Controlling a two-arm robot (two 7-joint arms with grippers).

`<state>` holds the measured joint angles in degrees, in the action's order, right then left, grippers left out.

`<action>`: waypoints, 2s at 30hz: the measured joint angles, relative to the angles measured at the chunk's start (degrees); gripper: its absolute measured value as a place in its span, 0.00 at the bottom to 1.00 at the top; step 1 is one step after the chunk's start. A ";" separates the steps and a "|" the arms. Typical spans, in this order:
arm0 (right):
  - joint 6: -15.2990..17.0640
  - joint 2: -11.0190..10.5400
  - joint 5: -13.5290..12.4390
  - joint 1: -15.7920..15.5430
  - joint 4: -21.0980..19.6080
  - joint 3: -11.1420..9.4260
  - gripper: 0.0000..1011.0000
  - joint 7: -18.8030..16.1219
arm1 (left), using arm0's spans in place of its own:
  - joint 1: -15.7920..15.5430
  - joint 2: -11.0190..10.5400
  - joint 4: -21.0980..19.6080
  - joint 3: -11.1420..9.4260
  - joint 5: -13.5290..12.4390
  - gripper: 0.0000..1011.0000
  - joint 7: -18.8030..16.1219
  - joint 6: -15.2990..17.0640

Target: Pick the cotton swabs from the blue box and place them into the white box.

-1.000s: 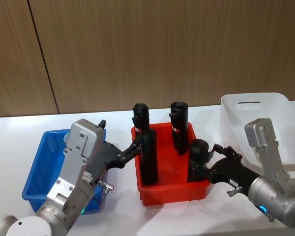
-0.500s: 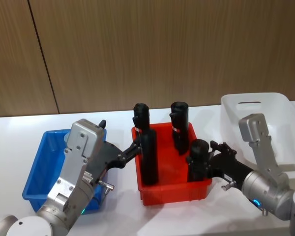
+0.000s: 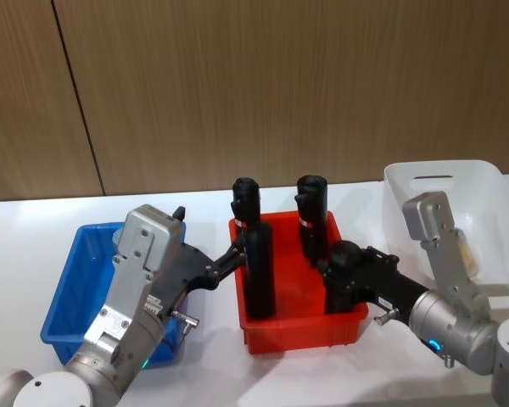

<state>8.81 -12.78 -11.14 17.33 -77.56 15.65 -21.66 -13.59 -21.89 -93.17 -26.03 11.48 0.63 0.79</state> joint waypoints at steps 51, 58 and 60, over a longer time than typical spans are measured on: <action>0.87 -7.72 0.48 1.19 -12.58 -7.93 0.52 11.05 | 0.00 0.00 0.00 0.00 0.00 0.99 0.00 0.00; 0.62 -8.44 1.71 2.42 -8.19 -8.96 0.52 12.80 | 0.00 0.00 0.00 0.00 0.00 0.99 0.00 0.00; 0.53 -8.51 1.95 2.63 -7.02 -9.09 0.52 13.07 | 0.00 0.00 0.00 0.00 0.00 0.99 0.00 0.00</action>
<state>9.35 -21.29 -9.19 19.95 -84.58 6.55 -8.58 -13.59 -21.89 -93.18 -26.02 11.48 0.62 0.79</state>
